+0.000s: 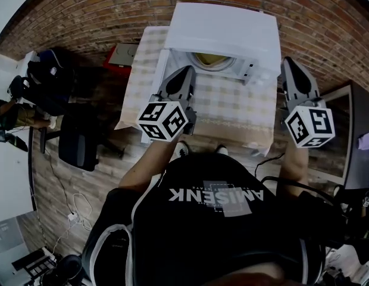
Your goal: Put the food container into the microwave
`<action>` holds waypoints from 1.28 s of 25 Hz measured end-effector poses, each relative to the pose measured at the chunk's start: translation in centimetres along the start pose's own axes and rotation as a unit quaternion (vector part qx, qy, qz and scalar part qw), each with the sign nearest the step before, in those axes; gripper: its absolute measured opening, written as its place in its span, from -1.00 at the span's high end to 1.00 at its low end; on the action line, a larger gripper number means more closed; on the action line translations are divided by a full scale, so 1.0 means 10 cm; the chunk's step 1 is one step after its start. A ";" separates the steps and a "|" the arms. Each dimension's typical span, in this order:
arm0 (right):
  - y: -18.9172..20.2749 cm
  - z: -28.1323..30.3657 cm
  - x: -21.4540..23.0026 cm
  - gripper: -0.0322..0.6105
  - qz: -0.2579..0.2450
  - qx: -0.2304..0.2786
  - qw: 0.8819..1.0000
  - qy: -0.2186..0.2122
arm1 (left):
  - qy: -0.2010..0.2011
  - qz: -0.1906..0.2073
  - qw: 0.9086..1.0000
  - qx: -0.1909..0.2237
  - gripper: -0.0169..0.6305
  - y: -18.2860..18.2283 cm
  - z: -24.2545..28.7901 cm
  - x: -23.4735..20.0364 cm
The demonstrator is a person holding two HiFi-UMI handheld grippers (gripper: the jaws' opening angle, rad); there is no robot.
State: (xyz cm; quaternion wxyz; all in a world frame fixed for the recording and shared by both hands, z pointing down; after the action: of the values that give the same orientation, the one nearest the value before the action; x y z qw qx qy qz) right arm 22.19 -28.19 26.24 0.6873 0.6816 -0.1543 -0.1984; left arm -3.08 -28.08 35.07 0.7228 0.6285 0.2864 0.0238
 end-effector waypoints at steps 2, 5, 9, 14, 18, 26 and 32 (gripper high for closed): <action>-0.01 0.03 -0.05 0.77 0.001 0.001 1.000 -0.003 | -0.002 0.017 1.000 0.005 0.91 -0.12 -0.10 -0.02; -0.04 0.08 -0.12 0.77 -0.003 0.003 1.000 -0.008 | 0.006 0.037 0.999 0.028 0.91 -0.35 -0.22 -0.06; -0.06 0.15 -0.21 0.77 -0.009 0.004 1.000 -0.019 | 0.015 0.055 0.996 0.065 0.91 -0.65 -0.35 -0.13; -0.11 0.23 -0.28 0.77 -0.019 0.008 1.000 -0.023 | 0.029 0.086 0.991 0.097 0.91 -0.99 -0.49 -0.19; -0.15 0.28 -0.33 0.77 -0.036 0.015 0.999 -0.024 | 0.035 0.118 0.986 0.110 0.91 -1.17 -0.55 -0.23; -0.24 0.35 -0.30 0.78 -0.044 0.016 0.999 0.004 | 0.013 0.161 0.981 0.104 0.91 -1.37 -0.48 -0.45; -0.27 0.39 -0.25 0.78 -0.043 0.015 0.999 0.015 | 0.002 0.178 0.979 0.097 0.91 -1.45 -0.27 -0.60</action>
State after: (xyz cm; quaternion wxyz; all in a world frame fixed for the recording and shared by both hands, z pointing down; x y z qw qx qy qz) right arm 18.00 -30.37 23.74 0.6699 0.7010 -0.1174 -0.2146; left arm -14.04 -31.03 23.88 0.6421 0.7362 0.1723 0.1262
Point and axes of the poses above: the fingertips, and each gripper's own axes: z forward along the fingers, x to its right, y out of its underside, the point moved 2 cm from there along -z, backward along the fingers, and after that the axes turned 4 degrees about -y, right-handed, at the moved point
